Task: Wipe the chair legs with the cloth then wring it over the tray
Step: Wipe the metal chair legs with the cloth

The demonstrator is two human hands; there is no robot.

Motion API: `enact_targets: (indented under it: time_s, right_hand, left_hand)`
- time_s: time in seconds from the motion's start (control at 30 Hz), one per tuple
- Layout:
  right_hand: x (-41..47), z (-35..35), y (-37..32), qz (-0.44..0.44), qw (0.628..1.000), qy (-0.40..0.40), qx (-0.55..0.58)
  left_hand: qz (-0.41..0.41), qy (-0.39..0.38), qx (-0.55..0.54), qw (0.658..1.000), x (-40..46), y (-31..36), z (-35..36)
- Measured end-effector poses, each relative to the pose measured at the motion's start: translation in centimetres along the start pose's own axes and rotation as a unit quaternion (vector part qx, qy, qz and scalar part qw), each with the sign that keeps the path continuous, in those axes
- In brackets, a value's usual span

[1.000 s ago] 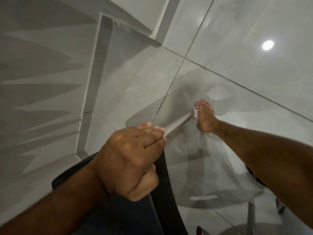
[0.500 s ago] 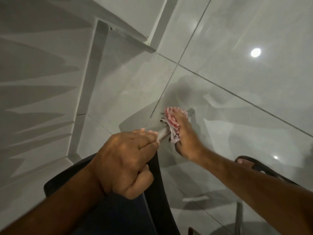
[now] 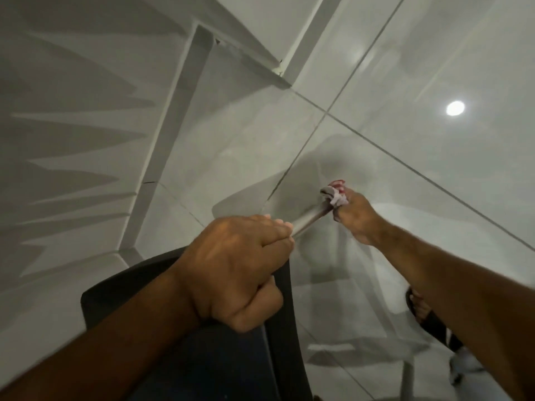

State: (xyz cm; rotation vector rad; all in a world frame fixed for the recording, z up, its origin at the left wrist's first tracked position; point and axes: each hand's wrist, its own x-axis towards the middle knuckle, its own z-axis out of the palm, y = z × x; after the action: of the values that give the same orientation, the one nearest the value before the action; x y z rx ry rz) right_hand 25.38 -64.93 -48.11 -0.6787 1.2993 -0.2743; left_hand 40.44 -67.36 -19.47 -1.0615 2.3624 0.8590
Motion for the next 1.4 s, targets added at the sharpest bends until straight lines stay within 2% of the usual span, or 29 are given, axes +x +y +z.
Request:
enact_targets:
  time_s: [0.1,0.23,0.3,0.4,0.5,0.57,0.67,0.77,0.9,0.97,1.03,1.13,1.23,1.33,1.4]
  right_hand:
    - [-7.2,1.1,-4.3,-0.028,0.998,-0.009,0.064]
    - [-16.6,2.6,-8.8,-0.016,0.972,-0.128,0.197]
    - [-18.8,2.2,-10.2,-0.033,0.967,-0.173,0.182]
    - [-20.9,0.4,-12.2,-0.040,0.961,-0.227,0.153]
    - [-24.3,-1.5,-12.4,-0.046,0.959,-0.266,0.083]
    - [-26.6,-2.5,-11.1,-0.051,0.962,-0.266,0.013]
    - [-29.9,-3.4,-6.8,-0.043,0.969,-0.232,-0.072]
    - [-32.8,-4.2,-0.6,-0.024,0.973,-0.210,-0.093]
    - [-35.5,-4.8,8.2,-0.006,0.974,-0.196,-0.113]
    - [-36.5,-4.6,12.5,0.020,0.975,-0.178,-0.130]
    - [-37.3,-4.2,16.3,0.014,0.976,-0.162,-0.144]
    - [-39.8,-2.7,20.4,0.000,0.984,-0.124,-0.127]
    - [-43.3,0.9,23.4,-0.093,0.975,-0.146,-0.139]
    - [-42.2,4.3,25.9,-0.159,0.976,-0.055,-0.136]
    - [-38.9,5.4,27.0,-0.143,0.977,-0.011,-0.159]
  left_hand:
    - [-0.024,-0.020,-0.024,0.999,0.1,0.3,-0.6]
    - [-0.080,-0.002,0.053,0.995,-0.9,0.9,-0.9]
    - [-0.123,0.038,0.122,0.984,-1.3,1.3,-0.8]
    - [-0.189,0.056,0.194,0.961,-1.4,2.1,-0.9]
    - [-0.302,0.109,0.170,0.932,-2.7,4.4,-0.2]
    - [-0.322,0.115,0.150,0.928,-4.2,6.9,1.8]
    - [-0.215,0.050,0.169,0.960,-7.2,12.2,7.4]
    - [-0.084,-0.056,0.164,0.981,-10.4,18.1,13.3]
    - [0.043,-0.165,0.195,0.966,-11.9,21.9,18.0]
    - [0.112,-0.193,0.190,0.956,-11.4,21.8,18.6]
    - [0.170,-0.187,0.181,0.950,-11.0,21.4,18.8]
    - [0.186,-0.175,0.175,0.951,-10.6,20.9,18.8]
    - [0.182,-0.171,0.174,0.952,-10.0,21.0,18.9]
    - [0.169,-0.198,0.176,0.950,-9.7,20.9,19.7]
    - [0.176,-0.191,0.154,0.953,-9.9,20.8,19.5]
